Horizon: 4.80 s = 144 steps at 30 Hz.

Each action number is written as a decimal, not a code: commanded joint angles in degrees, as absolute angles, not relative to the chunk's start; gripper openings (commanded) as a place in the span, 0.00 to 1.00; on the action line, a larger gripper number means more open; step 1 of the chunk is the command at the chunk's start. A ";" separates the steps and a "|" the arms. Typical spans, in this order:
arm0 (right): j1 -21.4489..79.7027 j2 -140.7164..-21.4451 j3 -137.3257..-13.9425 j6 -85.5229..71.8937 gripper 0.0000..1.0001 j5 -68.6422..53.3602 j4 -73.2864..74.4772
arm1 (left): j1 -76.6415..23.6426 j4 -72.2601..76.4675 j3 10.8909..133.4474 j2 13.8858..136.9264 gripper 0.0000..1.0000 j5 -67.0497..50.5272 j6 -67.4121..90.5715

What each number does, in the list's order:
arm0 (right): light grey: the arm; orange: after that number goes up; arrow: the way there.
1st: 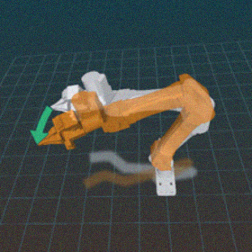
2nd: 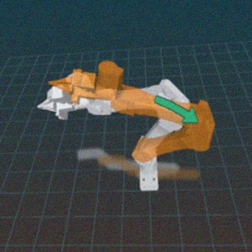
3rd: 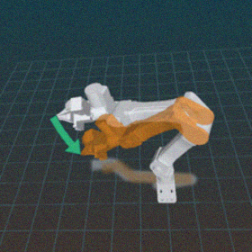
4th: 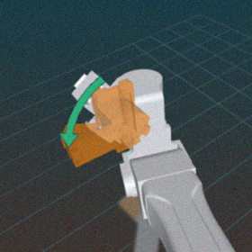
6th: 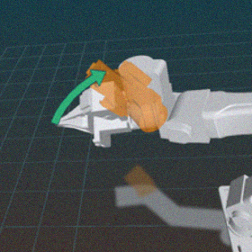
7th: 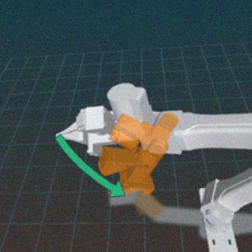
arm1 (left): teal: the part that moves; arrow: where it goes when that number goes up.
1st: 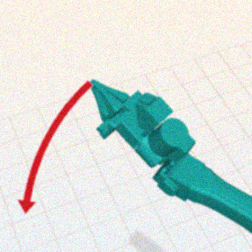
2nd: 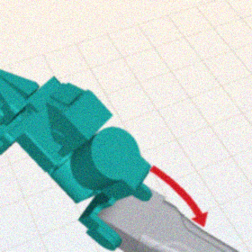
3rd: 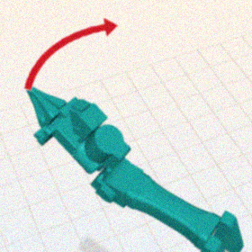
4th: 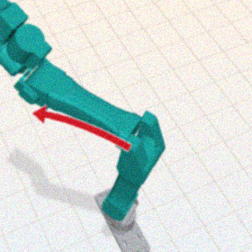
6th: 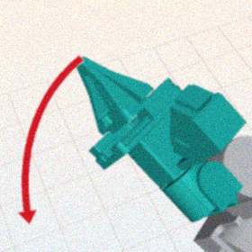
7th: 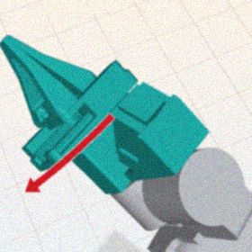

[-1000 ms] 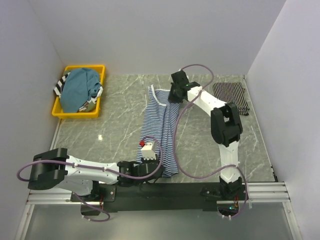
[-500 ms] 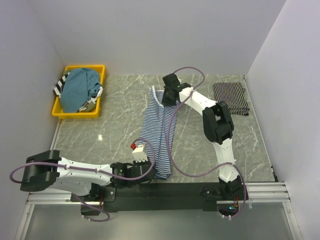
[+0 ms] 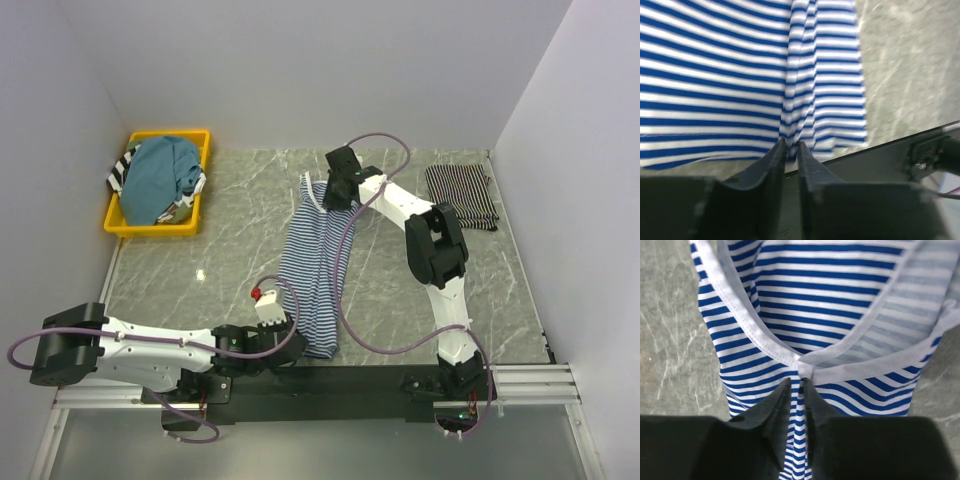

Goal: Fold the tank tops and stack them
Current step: Fold the tank top

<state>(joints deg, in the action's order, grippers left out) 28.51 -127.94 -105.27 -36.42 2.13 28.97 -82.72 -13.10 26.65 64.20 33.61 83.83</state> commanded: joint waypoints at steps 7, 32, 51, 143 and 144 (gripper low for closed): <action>28.39 -122.79 -100.02 -35.95 0.43 1.94 19.86 | -83.14 -21.26 26.46 59.51 0.45 34.98 87.89; 28.74 -97.49 -68.40 -38.14 0.42 3.52 8.45 | -80.69 -28.04 44.12 71.80 0.45 31.65 67.43; 39.37 -69.36 -35.25 -46.23 0.42 7.55 0.09 | -76.38 -24.61 44.30 77.70 0.32 30.32 60.73; 85.69 -79.01 -32.60 -73.83 0.30 32.43 18.11 | -69.52 -19.78 33.67 70.58 0.01 23.91 63.36; 85.87 -79.10 -32.69 -73.48 0.32 32.78 17.84 | -69.61 -19.43 33.23 70.14 0.01 23.73 63.63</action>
